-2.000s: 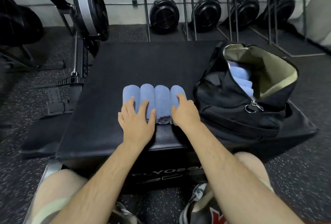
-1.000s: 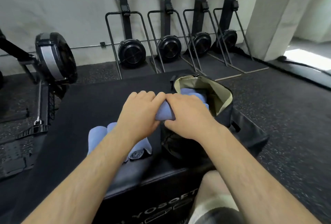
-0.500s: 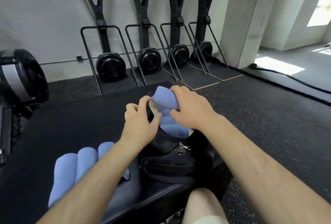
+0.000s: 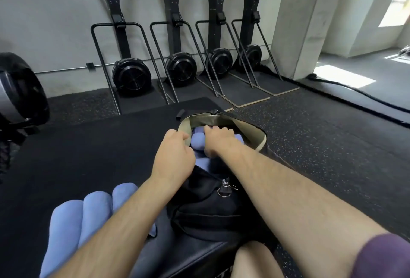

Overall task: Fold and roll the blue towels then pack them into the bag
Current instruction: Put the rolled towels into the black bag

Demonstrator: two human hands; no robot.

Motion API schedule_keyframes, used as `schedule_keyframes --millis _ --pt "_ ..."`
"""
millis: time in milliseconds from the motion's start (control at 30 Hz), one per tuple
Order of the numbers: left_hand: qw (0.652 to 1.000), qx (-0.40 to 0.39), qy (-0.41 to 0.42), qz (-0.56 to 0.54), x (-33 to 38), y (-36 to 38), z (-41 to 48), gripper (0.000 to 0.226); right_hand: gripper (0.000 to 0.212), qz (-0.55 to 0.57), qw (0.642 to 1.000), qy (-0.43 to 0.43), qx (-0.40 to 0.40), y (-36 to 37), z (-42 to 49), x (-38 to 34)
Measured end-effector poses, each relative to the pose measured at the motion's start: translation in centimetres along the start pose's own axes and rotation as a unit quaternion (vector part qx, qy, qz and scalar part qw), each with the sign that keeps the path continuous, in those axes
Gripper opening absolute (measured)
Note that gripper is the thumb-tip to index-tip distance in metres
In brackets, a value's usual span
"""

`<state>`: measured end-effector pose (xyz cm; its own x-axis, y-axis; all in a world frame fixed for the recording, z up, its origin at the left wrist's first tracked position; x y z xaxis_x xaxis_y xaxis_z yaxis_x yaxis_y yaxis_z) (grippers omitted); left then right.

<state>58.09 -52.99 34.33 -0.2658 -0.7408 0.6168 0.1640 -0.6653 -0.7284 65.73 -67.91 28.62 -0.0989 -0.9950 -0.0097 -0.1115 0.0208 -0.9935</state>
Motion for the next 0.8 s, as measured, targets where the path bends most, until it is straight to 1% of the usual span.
schedule_keyframes --millis 100,200,233,300,367,533,700,767,800 --pt "0.999 0.021 0.023 -0.013 0.1 -0.5 0.0 0.04 0.065 -0.049 0.998 -0.017 0.043 -0.3 2.6 -0.5" --pt "0.999 0.028 0.031 -0.028 -0.2 -0.8 0.1 0.042 0.067 -0.035 0.997 -0.017 0.064 -0.3 4.8 -0.2" --pt "0.999 0.029 0.035 -0.029 -0.3 -0.9 0.1 0.042 0.065 -0.022 0.998 -0.012 0.065 -0.1 5.5 0.1" --pt "0.998 0.031 0.043 -0.031 -0.2 -1.0 0.2 0.042 0.052 -0.015 0.997 0.0 0.075 0.7 6.3 0.6" --pt "0.998 0.034 0.049 -0.032 -0.1 -1.0 0.2 0.041 0.042 -0.036 0.993 0.012 0.111 1.2 6.5 0.7" --pt "0.997 0.031 0.056 -0.045 0.6 -0.7 0.0 0.034 0.037 -0.038 0.98 0.028 0.193 0.3 6.5 0.4" --pt "0.997 0.031 0.057 -0.04 0.4 -0.8 -0.1 0.033 0.039 -0.076 0.978 0.004 0.194 0.4 6.6 -0.2" --pt "0.997 0.031 0.057 -0.04 0.2 -0.7 -0.1 0.032 0.043 -0.068 0.983 0.003 0.169 1.0 6.6 0.0" --pt "0.997 0.031 0.055 -0.041 0.1 -0.7 -0.1 0.034 0.047 -0.058 0.988 0.005 0.144 1.5 6.7 0.2"
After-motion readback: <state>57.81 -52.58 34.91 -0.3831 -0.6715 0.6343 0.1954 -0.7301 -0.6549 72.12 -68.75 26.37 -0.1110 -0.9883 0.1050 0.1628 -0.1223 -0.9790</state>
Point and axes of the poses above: each hand's wrist, its own z-axis towards the middle knuckle, its own y-axis out of the palm, x = y × z, the point moved 10 cm from there along z, towards the middle knuckle, and after that the axes turned 1 degree about y, right-handed, at the moved point
